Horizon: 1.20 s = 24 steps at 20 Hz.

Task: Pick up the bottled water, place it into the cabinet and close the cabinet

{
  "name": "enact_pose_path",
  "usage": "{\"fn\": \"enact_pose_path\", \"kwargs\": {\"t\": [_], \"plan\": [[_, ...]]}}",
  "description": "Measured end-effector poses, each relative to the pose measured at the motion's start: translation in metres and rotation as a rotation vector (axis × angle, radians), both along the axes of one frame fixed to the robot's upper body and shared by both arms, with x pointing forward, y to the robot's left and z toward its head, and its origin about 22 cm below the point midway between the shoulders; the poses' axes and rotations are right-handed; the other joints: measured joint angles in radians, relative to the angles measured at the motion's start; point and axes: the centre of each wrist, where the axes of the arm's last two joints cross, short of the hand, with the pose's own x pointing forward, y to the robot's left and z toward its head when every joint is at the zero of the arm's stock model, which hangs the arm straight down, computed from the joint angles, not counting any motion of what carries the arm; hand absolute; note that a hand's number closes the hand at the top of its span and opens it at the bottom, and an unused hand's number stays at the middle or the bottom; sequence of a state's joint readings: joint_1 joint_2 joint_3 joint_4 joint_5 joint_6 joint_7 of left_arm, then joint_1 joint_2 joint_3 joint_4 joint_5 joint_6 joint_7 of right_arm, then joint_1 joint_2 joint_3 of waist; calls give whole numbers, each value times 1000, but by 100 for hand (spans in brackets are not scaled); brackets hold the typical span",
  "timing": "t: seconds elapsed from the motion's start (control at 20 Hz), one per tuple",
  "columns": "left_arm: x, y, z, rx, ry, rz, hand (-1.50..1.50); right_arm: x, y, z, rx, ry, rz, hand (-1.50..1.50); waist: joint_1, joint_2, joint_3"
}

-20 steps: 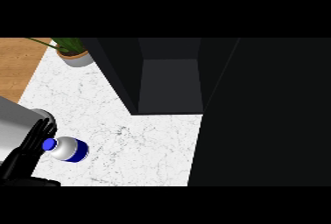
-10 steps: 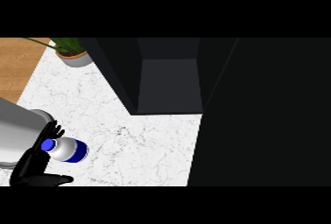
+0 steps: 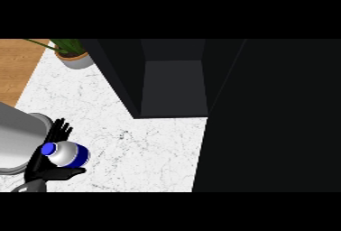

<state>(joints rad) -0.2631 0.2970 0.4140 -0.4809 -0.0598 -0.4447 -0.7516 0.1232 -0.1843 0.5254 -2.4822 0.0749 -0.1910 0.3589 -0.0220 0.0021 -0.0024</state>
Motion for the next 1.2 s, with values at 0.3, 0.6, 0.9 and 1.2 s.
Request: {"fn": "enact_pose_path", "kwargs": {"t": [0.3,0.6,0.9,1.2], "plan": [[11,-10,-3,-37,-31,-6,150,0,2,1,-5,1,14,-150,1,-1,1],[27,-19,5,31,-84,-93,150,0,0,1,-9,8,5,-150,3,-2,2],[36,-50,2,149,-208,-121,150,2,2,4,-8,11,6,-150,8,-4,3],[58,-127,2,160,-303,-87,150,2,2,3,2,9,1,-150,11,-6,2]]}}
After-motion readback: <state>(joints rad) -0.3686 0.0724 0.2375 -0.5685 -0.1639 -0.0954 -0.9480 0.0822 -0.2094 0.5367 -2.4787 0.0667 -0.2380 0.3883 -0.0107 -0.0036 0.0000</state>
